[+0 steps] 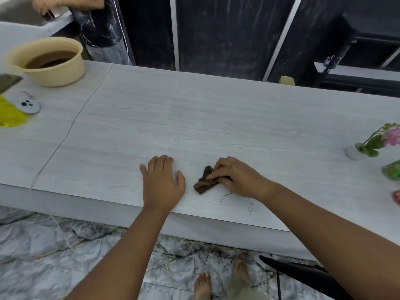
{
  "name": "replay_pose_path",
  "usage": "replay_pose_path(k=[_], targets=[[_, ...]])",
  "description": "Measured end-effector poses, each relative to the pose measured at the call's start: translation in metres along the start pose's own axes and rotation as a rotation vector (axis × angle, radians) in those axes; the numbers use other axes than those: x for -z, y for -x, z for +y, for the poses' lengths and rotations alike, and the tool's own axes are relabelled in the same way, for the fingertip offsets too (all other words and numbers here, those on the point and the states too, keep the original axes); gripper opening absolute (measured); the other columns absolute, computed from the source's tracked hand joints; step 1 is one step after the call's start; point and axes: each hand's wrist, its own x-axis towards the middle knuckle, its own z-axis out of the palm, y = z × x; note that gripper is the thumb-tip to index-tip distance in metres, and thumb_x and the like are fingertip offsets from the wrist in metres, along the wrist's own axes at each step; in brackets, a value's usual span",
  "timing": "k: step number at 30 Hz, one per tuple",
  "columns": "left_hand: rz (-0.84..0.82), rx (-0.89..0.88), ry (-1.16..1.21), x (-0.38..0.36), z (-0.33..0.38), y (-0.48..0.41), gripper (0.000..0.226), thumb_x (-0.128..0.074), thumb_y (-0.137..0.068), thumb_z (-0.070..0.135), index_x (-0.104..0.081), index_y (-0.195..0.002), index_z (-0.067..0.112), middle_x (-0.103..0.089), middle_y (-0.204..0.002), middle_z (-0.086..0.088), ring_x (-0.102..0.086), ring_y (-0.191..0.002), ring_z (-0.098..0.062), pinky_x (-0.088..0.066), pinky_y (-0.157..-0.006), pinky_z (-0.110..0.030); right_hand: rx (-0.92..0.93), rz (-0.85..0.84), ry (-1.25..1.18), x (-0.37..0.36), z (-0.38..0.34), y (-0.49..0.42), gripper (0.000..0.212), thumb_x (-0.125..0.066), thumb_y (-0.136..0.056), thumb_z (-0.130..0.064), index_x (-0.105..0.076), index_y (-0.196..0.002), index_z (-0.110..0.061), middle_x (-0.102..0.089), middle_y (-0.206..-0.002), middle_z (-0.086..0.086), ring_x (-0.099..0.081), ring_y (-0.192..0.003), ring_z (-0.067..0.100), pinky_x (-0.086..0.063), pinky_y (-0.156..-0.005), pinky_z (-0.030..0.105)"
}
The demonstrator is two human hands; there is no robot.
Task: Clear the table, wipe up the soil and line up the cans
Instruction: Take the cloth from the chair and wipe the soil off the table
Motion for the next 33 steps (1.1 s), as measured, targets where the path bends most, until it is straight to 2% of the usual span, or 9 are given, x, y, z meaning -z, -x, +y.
replay_pose_path(k=[3, 6, 9, 12, 17, 20, 23, 29, 33], targets=[[-0.003, 0.005, 0.000, 0.001, 0.001, 0.000, 0.050, -0.059, -0.099, 0.033, -0.063, -0.141, 0.007, -0.063, -0.145, -0.013, -0.051, -0.142, -0.039, -0.031, -0.119, -0.073, -0.027, -0.062, -0.089, 0.013, 0.008, 0.016, 0.031, -0.070, -0.101, -0.009, -0.081, -0.124, -0.027, -0.067, -0.114, -0.006, -0.062, -0.107, 0.012, -0.050, -0.095, 0.028], [-0.008, 0.004, 0.003, 0.000, 0.002, 0.001, 0.052, -0.054, -0.099, 0.036, -0.063, -0.141, 0.006, -0.063, -0.145, -0.014, -0.051, -0.143, -0.040, -0.031, -0.120, -0.073, -0.150, 0.130, -0.205, 0.033, 0.031, 0.023, 0.033, -0.071, -0.100, -0.007, -0.081, -0.123, -0.028, -0.065, -0.109, -0.009, -0.063, -0.096, 0.004, -0.045, -0.083, 0.014], [-0.019, 0.010, -0.001, 0.001, 0.003, 0.001, 0.054, -0.053, -0.099, 0.037, -0.063, -0.142, 0.006, -0.062, -0.146, -0.013, -0.050, -0.144, -0.040, -0.030, -0.121, -0.073, -0.320, 0.328, -0.136, 0.045, 0.064, 0.028, 0.033, -0.071, -0.099, -0.007, -0.080, -0.124, -0.026, -0.063, -0.106, -0.007, -0.062, -0.092, 0.009, -0.043, -0.079, 0.020], [-0.017, 0.010, 0.009, 0.002, 0.004, 0.001, 0.053, -0.053, -0.098, 0.035, -0.063, -0.141, 0.005, -0.063, -0.144, -0.014, -0.052, -0.142, -0.041, -0.032, -0.119, -0.072, -0.451, 0.310, -0.087, 0.034, 0.078, 0.040, 0.034, -0.067, -0.101, -0.007, -0.079, -0.127, -0.025, -0.063, -0.107, -0.004, -0.063, -0.097, 0.021, -0.044, -0.081, 0.029], [-0.005, 0.005, 0.008, 0.004, 0.006, 0.002, 0.053, -0.054, -0.097, 0.034, -0.065, -0.138, 0.004, -0.064, -0.142, -0.015, -0.053, -0.140, -0.041, -0.034, -0.117, -0.073, -0.330, 0.332, -0.034, 0.001, 0.057, 0.079, 0.035, -0.072, -0.097, -0.003, -0.080, -0.125, -0.022, -0.066, -0.106, -0.003, -0.063, -0.101, 0.024, -0.044, -0.084, 0.028], [-0.008, 0.003, 0.002, 0.003, 0.006, 0.002, 0.053, -0.054, -0.097, 0.035, -0.065, -0.138, 0.004, -0.064, -0.142, -0.015, -0.054, -0.139, -0.041, -0.034, -0.116, -0.072, -0.288, 0.296, -0.046, -0.015, 0.040, 0.102, 0.035, -0.074, -0.096, -0.003, -0.080, -0.125, -0.022, -0.067, -0.109, -0.003, -0.061, -0.103, 0.020, -0.044, -0.087, 0.024], [-0.005, -0.005, -0.001, 0.001, 0.004, 0.001, 0.052, -0.056, -0.097, 0.037, -0.065, -0.137, 0.005, -0.064, -0.141, -0.014, -0.054, -0.138, -0.041, -0.035, -0.114, -0.072, -0.319, 0.283, -0.170, -0.017, 0.033, 0.112, 0.034, -0.072, -0.099, -0.006, -0.080, -0.126, -0.026, -0.065, -0.108, -0.009, -0.062, -0.097, 0.007, -0.041, -0.082, 0.008], [-0.031, -0.038, -0.006, -0.006, -0.001, 0.002, 0.060, -0.069, -0.098, 0.056, -0.063, -0.142, 0.015, -0.060, -0.150, -0.008, -0.049, -0.147, -0.037, -0.028, -0.119, -0.078, -0.556, 0.650, -0.331, 0.008, 0.049, 0.127, 0.029, -0.075, -0.096, -0.009, -0.080, -0.113, -0.031, -0.065, -0.096, -0.007, -0.064, -0.092, -0.001, -0.045, -0.072, 0.006], [-0.038, -0.055, -0.004, -0.008, -0.004, 0.002, 0.065, -0.065, -0.098, 0.064, -0.062, -0.144, 0.018, -0.058, -0.155, -0.006, -0.045, -0.151, -0.037, -0.025, -0.121, -0.079, -0.739, 0.684, -0.193, 0.013, 0.070, 0.164, 0.025, -0.072, -0.097, -0.014, -0.079, -0.119, -0.024, -0.063, -0.098, -0.010, -0.063, -0.090, -0.004, -0.045, -0.068, 0.006]])
